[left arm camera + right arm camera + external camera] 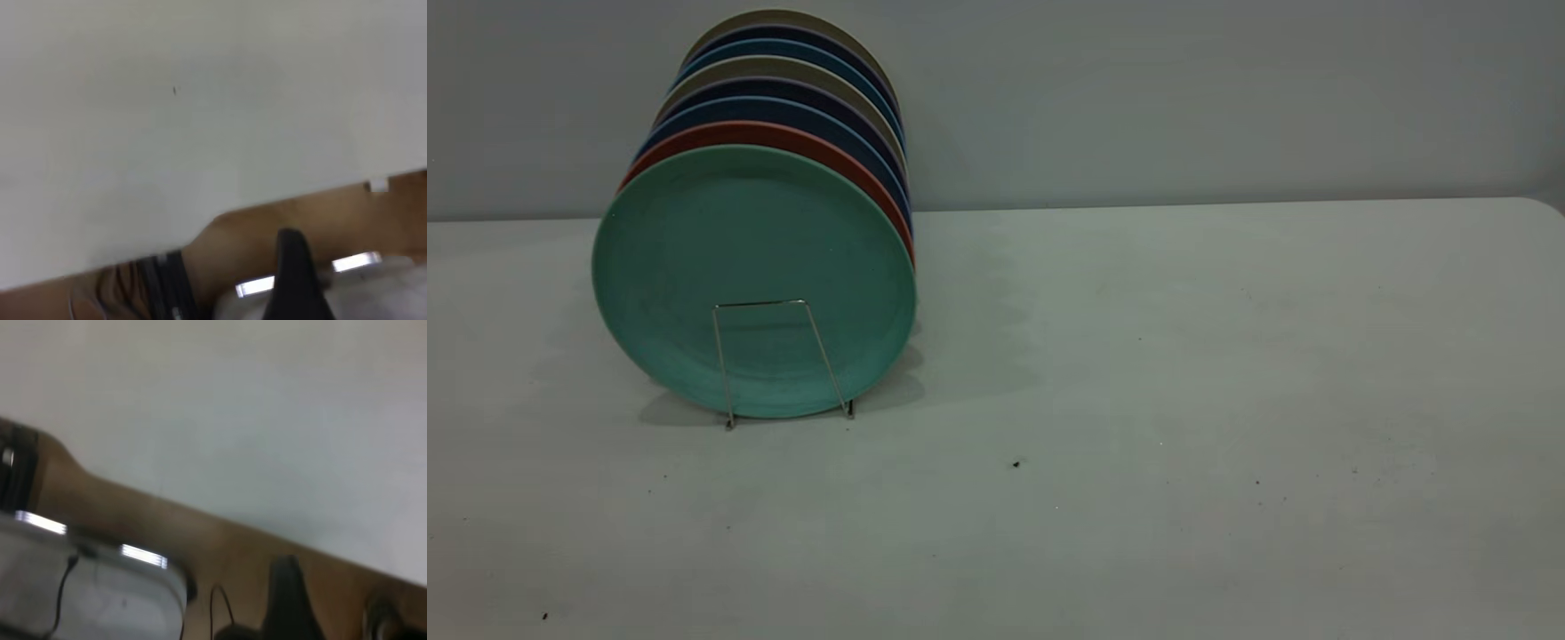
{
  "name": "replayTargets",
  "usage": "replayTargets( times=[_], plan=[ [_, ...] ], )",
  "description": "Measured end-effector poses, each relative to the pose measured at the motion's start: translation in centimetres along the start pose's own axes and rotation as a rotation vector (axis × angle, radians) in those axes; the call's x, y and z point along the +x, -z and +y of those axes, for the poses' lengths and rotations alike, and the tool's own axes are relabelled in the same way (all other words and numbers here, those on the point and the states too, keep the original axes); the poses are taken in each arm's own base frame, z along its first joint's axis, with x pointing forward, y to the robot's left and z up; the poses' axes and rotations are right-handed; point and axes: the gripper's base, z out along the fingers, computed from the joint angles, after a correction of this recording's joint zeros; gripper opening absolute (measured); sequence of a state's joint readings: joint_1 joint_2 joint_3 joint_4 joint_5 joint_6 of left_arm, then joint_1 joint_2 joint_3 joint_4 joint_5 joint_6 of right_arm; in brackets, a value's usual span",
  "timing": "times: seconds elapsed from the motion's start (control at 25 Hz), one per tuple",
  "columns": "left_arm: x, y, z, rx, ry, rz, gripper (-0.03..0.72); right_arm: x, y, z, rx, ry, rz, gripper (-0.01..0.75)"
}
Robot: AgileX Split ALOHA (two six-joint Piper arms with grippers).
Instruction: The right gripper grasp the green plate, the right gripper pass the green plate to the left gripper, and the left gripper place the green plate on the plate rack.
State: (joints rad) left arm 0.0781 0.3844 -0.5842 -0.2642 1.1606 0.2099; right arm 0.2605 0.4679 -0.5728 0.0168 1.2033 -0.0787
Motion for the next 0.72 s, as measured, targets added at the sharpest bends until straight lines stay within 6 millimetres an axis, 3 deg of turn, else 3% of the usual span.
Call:
replayTargets(
  times=[0.16,0.32,0.72],
  plan=[
    [3.1,0.5,-0.6,-0.018,-0.005,-0.139,0.516,2.6,0.7,0.2,0.013,0.002,-0.167,0.533],
    [4.7,1.1,-0.9,-0.039,-0.011,-0.251,0.516,4.1,1.1,0.3,0.025,0.005,-0.282,0.533],
    [5.4,1.5,-0.7,-0.092,-0.105,-0.326,0.516,4.4,1.1,0.3,0.029,0.008,-0.303,0.533]
  ],
)
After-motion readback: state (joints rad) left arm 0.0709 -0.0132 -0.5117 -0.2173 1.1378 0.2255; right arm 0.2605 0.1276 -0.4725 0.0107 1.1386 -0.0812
